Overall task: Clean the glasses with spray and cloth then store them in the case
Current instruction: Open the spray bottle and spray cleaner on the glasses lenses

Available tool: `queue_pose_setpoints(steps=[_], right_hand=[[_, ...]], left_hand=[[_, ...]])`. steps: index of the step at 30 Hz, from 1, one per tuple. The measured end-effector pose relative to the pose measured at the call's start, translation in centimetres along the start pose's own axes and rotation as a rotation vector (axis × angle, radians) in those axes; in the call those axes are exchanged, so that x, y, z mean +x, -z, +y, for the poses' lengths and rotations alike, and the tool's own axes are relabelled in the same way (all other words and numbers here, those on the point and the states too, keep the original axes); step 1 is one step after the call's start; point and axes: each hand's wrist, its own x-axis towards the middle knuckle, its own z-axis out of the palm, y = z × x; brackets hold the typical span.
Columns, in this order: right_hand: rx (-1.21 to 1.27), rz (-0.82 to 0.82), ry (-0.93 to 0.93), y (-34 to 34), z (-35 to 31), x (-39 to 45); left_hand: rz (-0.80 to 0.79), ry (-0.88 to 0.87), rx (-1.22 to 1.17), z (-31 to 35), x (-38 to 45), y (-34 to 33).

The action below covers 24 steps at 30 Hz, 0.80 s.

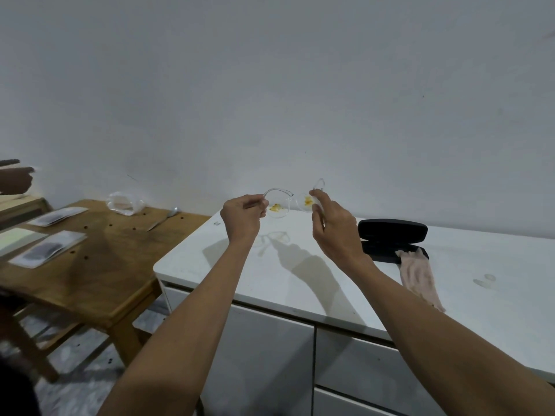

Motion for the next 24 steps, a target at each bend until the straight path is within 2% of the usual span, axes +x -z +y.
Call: queue_pose_setpoints(steps=[7, 16, 24], right_hand=[[-0.001, 0.045, -0.034, -0.1, 0.0, 0.1], [-0.005, -0.001, 0.133, -2.1, -2.5, -0.1], [-0.006, 0.004, 0.145, -2.9, -3.4, -0.4]], left_hand=[[-0.008, 0.004, -0.019, 0.3, 0.0, 0.4], [-0.009, 0.009, -0.001, 0.9, -0.6, -0.2], [-0.018, -0.01, 0.005, 1.4, -0.9, 0.2]])
